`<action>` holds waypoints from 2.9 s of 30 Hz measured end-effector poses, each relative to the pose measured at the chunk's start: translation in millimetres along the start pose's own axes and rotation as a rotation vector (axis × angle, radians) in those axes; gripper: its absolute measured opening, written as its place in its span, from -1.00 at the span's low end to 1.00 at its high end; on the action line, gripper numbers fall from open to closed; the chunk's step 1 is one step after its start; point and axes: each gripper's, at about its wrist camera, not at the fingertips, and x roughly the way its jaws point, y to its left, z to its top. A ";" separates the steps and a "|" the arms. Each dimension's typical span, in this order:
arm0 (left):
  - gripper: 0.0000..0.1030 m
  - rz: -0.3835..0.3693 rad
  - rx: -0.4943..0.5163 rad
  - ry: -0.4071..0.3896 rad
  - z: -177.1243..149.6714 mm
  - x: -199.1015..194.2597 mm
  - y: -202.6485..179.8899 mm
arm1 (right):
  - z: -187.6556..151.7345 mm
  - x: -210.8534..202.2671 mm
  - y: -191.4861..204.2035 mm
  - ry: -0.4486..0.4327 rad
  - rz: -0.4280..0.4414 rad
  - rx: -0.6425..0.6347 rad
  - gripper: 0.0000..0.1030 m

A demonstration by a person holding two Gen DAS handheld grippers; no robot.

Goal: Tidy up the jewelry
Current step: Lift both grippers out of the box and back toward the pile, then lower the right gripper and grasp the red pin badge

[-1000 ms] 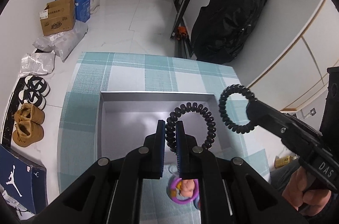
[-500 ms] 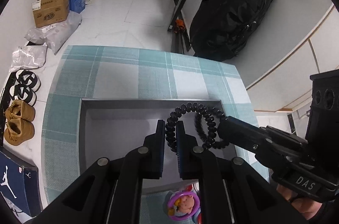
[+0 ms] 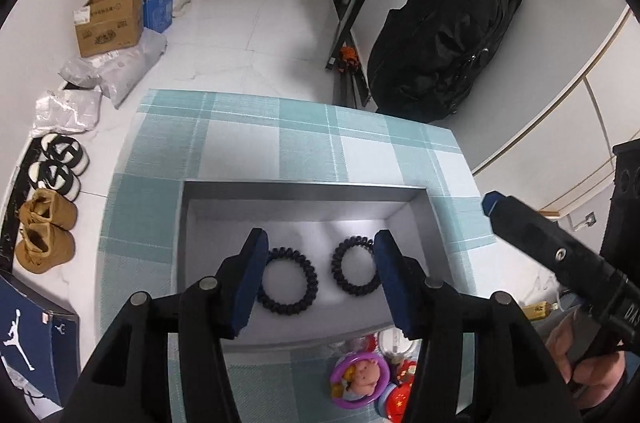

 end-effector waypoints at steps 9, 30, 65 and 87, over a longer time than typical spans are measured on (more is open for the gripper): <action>-0.03 0.046 -0.001 -0.038 -10.6 -10.2 -1.3 | -8.2 -17.7 3.6 -0.055 -0.037 -0.022 0.44; 0.24 0.112 0.108 -0.152 -51.6 -39.7 -27.6 | -53.2 -47.3 14.0 -0.060 -0.128 -0.122 0.91; 0.43 0.184 0.000 -0.047 -93.4 -31.0 9.5 | -155.3 -0.4 49.5 0.233 -0.183 -0.460 0.26; 0.43 0.156 -0.044 -0.020 -88.7 -28.3 19.2 | -158.5 -2.7 63.3 0.211 -0.207 -0.580 -0.87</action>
